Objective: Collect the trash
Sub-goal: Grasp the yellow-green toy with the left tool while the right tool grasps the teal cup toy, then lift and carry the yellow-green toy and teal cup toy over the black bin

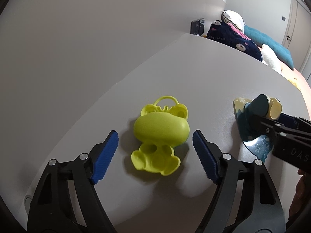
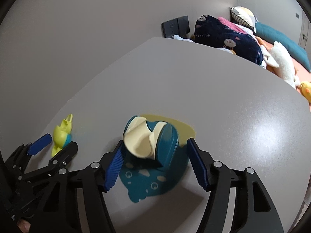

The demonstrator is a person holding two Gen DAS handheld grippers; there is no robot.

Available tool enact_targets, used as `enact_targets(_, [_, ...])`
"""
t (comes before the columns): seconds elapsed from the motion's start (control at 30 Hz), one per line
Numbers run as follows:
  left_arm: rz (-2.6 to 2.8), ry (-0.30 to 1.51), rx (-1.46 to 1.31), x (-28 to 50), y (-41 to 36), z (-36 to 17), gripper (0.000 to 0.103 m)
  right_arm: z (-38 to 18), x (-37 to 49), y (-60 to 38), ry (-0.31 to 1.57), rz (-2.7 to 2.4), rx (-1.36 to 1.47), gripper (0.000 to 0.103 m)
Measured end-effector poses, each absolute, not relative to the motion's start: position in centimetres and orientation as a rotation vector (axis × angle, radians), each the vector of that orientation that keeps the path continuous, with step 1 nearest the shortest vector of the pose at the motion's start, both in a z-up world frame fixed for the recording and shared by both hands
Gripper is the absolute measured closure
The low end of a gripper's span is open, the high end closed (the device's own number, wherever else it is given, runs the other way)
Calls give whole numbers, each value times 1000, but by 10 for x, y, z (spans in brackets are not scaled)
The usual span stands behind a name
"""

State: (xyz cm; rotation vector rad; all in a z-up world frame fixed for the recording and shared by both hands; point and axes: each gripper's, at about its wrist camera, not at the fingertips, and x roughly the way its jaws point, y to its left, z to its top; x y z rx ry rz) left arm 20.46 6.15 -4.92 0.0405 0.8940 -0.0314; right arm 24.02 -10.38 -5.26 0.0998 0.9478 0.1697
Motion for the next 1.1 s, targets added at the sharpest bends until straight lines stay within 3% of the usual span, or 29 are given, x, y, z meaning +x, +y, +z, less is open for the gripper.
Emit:
enact_targets(0.07, [-37, 895, 37, 206, 62, -49, 34, -53, 242, -102, 939, 160, 83, 53])
enact_targets(0.1, [-40, 897, 37, 206, 62, -49, 36, -53, 242, -102, 936, 160, 85, 55])
enact_targets(0.13, [-46, 903, 33, 207, 62, -50, 45, -52, 242, -102, 927, 155, 73, 62])
enact_targets(0.17, [-50, 912, 26, 208, 63, -52, 49, -51, 242, -101, 925, 149, 59, 62])
enact_targets(1.1, [-57, 854, 24, 151, 25, -20, 49, -15, 181, -148, 890, 200, 81, 66])
